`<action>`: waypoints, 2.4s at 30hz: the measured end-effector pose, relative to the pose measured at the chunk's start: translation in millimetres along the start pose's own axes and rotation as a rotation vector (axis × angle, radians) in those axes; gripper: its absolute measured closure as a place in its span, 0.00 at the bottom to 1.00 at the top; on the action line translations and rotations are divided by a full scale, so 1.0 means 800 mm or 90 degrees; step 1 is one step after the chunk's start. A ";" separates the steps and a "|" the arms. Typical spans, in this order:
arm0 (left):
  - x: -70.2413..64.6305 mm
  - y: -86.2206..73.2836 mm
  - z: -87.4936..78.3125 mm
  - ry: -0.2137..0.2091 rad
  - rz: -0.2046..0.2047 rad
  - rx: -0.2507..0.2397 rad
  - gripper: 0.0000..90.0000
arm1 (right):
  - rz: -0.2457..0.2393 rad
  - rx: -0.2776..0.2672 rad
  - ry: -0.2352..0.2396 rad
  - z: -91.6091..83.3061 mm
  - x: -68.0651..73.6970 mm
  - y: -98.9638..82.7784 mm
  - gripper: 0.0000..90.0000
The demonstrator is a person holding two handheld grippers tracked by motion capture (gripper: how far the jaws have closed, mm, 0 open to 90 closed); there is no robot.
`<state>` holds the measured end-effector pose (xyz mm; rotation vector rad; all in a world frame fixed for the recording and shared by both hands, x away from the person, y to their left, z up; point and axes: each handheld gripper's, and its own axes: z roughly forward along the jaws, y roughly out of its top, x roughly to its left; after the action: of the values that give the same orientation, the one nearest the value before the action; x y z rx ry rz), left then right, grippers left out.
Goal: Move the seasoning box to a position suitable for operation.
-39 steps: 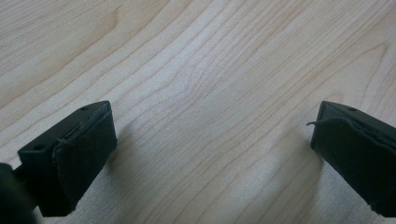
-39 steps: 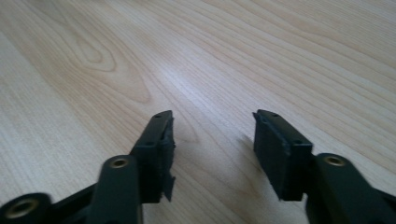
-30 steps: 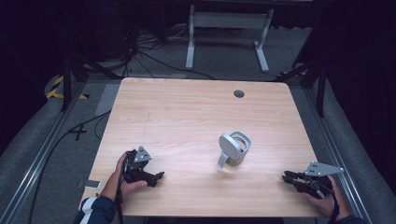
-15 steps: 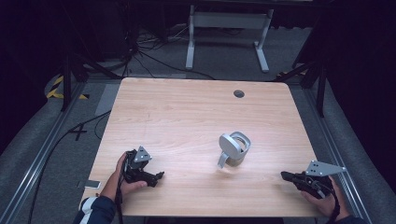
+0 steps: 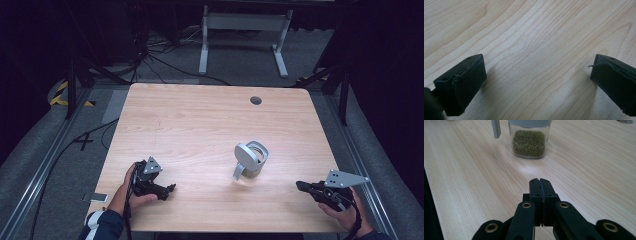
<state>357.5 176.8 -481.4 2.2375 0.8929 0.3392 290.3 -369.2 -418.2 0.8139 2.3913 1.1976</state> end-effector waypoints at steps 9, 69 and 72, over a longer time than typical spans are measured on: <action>0.000 0.000 0.000 0.000 0.000 0.001 0.01 | -0.022 0.001 0.015 0.005 0.012 0.017 0.99; 0.000 0.000 0.000 -0.001 0.001 0.000 0.01 | -0.133 -0.069 0.093 0.058 0.077 0.136 0.99; 0.000 0.000 0.000 -0.001 0.001 0.000 0.01 | -0.135 -0.072 0.092 0.059 0.078 0.139 0.99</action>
<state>357.6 177.0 -481.3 2.2387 0.8909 0.3381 304.4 -247.5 -358.5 0.4395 2.4231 1.3295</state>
